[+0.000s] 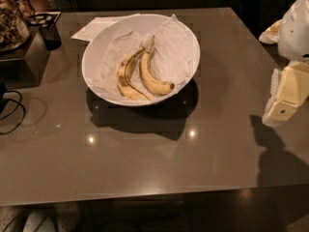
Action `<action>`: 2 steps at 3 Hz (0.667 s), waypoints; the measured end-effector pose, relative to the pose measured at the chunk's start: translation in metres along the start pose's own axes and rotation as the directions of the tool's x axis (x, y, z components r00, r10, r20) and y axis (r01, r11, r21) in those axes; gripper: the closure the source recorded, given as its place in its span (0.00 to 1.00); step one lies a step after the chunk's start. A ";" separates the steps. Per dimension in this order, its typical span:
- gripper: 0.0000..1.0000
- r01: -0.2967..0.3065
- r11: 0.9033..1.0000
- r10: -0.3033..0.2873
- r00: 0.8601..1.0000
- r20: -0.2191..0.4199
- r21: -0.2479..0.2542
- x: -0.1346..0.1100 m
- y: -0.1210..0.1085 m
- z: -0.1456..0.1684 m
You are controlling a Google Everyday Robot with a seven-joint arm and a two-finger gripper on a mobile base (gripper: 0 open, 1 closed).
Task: Pick banana from white bowl
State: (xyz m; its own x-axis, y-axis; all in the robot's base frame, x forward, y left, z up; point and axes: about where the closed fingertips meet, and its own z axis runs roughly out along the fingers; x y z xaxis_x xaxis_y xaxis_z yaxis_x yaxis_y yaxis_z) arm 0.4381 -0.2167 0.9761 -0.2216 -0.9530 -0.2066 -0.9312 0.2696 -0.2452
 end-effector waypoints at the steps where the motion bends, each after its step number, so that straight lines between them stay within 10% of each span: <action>1: 0.00 -0.009 1.000 0.009 1.000 0.005 0.001 -0.006 -0.003 -0.003; 2: 0.00 -0.033 0.999 0.032 0.999 -0.021 -0.017 -0.022 -0.015 -0.002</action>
Offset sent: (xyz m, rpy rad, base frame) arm 0.0324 0.0344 0.0145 -0.0306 0.1042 -0.0773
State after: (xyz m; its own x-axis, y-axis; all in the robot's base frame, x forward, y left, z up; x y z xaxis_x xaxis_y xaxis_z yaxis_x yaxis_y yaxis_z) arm 0.4560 -0.1998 0.9863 -0.2575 -0.9465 -0.1945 -0.9283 0.2982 -0.2221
